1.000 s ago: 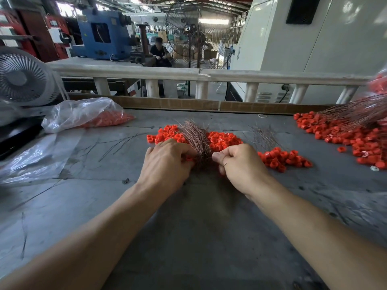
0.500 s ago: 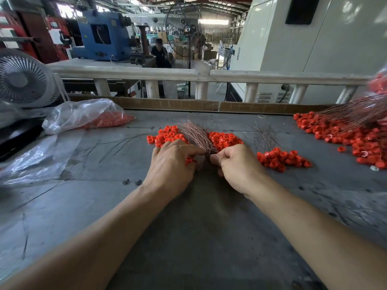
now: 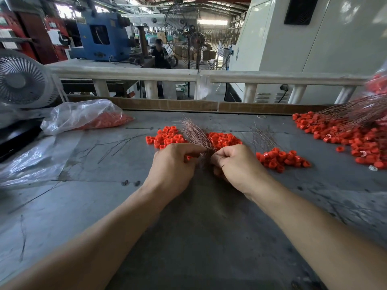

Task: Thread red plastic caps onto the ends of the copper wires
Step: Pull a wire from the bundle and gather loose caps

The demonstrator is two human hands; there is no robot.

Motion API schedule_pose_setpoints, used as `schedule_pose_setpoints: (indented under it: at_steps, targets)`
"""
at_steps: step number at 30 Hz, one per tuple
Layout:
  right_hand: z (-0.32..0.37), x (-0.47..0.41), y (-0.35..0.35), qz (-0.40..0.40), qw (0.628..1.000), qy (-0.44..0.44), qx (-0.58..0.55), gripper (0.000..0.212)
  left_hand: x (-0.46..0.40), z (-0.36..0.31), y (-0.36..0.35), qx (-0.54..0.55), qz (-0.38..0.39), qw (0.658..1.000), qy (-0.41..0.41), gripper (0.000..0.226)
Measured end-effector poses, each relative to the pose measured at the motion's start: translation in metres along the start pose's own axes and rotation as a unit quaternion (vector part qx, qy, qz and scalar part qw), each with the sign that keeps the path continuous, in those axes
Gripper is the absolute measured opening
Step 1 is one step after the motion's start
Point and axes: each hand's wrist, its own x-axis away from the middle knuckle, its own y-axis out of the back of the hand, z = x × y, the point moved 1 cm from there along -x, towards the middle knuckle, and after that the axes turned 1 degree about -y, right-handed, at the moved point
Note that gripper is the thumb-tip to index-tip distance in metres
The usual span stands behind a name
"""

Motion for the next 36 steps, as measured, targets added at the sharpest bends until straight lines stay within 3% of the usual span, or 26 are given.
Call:
schedule_pose_setpoints:
  at_steps: [7,16,21,27,31,36]
  targets:
    - [-0.001,0.001,-0.002,-0.009,0.999,0.031,0.016,0.018,-0.002,0.003,0.002,0.114,-0.009,0.991,0.063,0.023]
    - [-0.002,0.0,-0.009,-0.016,0.999,0.048,0.019,0.016,-0.004,0.001,0.002,0.26,-0.048,0.955,0.137,0.01]
    - [0.002,0.005,-0.008,-0.067,0.99,0.11,0.053,0.021,-0.003,-0.002,0.002,0.277,-0.054,0.946,0.158,0.007]
    - [0.014,0.018,-0.006,-0.053,0.956,0.235,0.169,0.033,-0.004,-0.002,0.004,0.323,-0.053,0.927,0.185,0.003]
    - [0.017,0.021,-0.006,-0.056,0.948,0.238,0.204,0.025,-0.005,-0.003,0.004,0.343,-0.045,0.917,0.196,0.016]
    - [0.015,0.021,-0.007,-0.074,0.945,0.231,0.22,0.02,-0.008,0.001,0.003,0.339,-0.048,0.919,0.197,0.013]
